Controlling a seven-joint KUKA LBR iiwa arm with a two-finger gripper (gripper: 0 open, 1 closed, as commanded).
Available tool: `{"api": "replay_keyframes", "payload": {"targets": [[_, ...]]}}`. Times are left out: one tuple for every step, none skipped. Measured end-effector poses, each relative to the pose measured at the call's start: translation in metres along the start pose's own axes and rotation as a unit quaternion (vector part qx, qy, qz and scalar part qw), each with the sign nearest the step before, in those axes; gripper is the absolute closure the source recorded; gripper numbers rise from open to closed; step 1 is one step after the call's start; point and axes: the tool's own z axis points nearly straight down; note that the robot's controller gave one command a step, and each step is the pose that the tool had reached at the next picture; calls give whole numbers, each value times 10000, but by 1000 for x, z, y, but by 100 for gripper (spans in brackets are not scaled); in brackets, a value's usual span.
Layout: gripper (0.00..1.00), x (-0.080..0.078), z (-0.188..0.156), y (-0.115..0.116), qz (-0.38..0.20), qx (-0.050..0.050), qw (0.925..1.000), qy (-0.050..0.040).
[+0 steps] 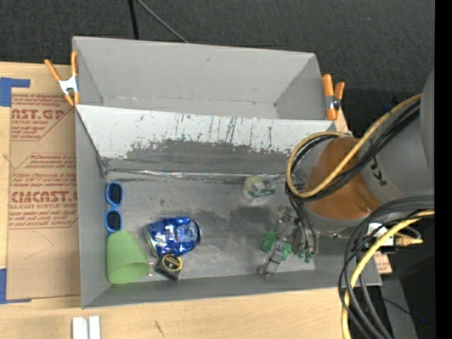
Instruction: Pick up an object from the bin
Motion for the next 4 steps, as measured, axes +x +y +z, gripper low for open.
{"api": "replay_keyframes", "payload": {"targets": [[0,0,1,0,-1,3,10000,4],[100,0,0,0,-1,3,10000,-1],[100,-1,-65,1,-7,-18,10000,-44],[100,-1,-122,2,-16,-19,10000,-48]]}}
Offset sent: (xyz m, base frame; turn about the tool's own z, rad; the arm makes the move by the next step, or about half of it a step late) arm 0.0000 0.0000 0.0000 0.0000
